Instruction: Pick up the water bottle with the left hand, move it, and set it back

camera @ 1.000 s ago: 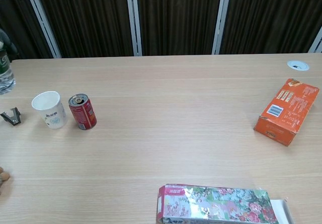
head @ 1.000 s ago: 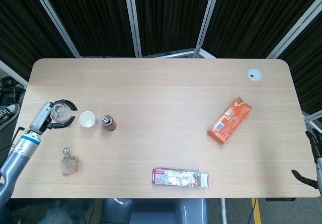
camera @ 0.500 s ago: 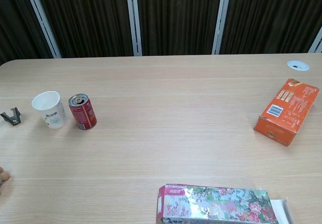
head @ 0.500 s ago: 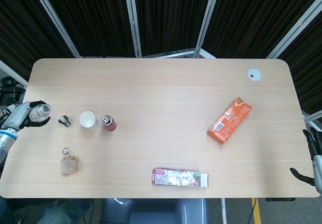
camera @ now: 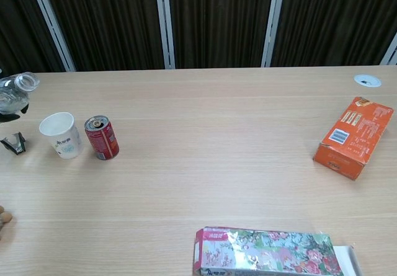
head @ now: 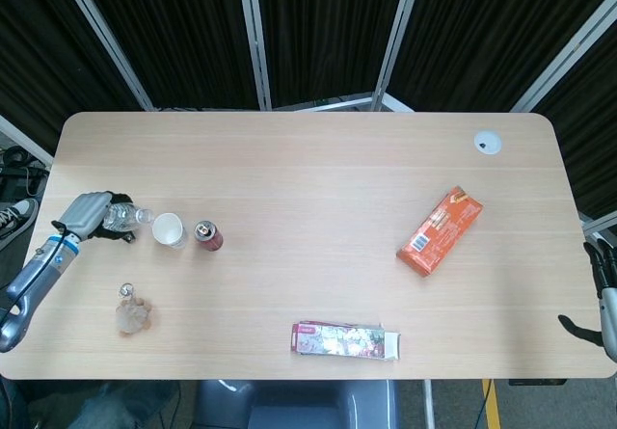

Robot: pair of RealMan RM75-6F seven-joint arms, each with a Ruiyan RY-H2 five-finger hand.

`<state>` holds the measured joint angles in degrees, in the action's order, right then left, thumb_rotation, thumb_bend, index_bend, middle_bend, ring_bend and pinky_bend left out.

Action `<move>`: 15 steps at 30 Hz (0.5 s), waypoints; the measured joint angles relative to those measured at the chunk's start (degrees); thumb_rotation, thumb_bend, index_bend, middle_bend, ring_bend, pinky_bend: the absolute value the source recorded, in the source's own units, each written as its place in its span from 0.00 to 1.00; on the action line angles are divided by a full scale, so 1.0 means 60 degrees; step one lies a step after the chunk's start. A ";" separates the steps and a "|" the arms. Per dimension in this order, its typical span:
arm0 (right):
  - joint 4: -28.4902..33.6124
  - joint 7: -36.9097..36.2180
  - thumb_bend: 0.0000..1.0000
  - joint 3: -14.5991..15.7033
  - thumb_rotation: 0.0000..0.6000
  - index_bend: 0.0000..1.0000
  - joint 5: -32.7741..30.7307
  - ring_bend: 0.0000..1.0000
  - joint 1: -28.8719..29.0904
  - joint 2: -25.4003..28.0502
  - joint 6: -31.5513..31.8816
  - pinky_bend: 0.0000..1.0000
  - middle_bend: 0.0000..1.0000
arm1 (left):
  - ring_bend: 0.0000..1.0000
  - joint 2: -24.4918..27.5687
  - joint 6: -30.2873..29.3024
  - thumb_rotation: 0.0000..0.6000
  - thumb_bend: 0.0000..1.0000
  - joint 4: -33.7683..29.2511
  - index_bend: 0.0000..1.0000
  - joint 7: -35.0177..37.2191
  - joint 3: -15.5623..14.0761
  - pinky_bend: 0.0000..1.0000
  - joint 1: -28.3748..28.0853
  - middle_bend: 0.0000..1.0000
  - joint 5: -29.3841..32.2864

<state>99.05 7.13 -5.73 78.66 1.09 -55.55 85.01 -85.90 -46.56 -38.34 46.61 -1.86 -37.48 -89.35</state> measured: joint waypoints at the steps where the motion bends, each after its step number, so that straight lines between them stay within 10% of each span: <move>1: -0.0009 -0.0010 0.00 -0.0003 1.00 0.00 -0.0015 0.00 0.0000 0.0001 -0.0010 0.00 0.00 | 0.33 -0.0056 0.0051 1.00 0.48 0.0039 0.54 -0.0033 0.0024 0.39 -0.0028 0.43 0.0046; 15: -0.0044 -0.0011 0.00 0.0012 1.00 0.00 -0.0079 0.00 0.0000 -0.0004 -0.0040 0.00 0.00 | 0.33 -0.0248 0.0378 1.00 0.48 0.0729 0.55 -0.0206 0.0037 0.39 -0.0110 0.43 0.0258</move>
<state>98.79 7.06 -5.66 78.18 1.09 -55.57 84.77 -87.38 -44.29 -33.96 45.38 -1.63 -38.14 -87.80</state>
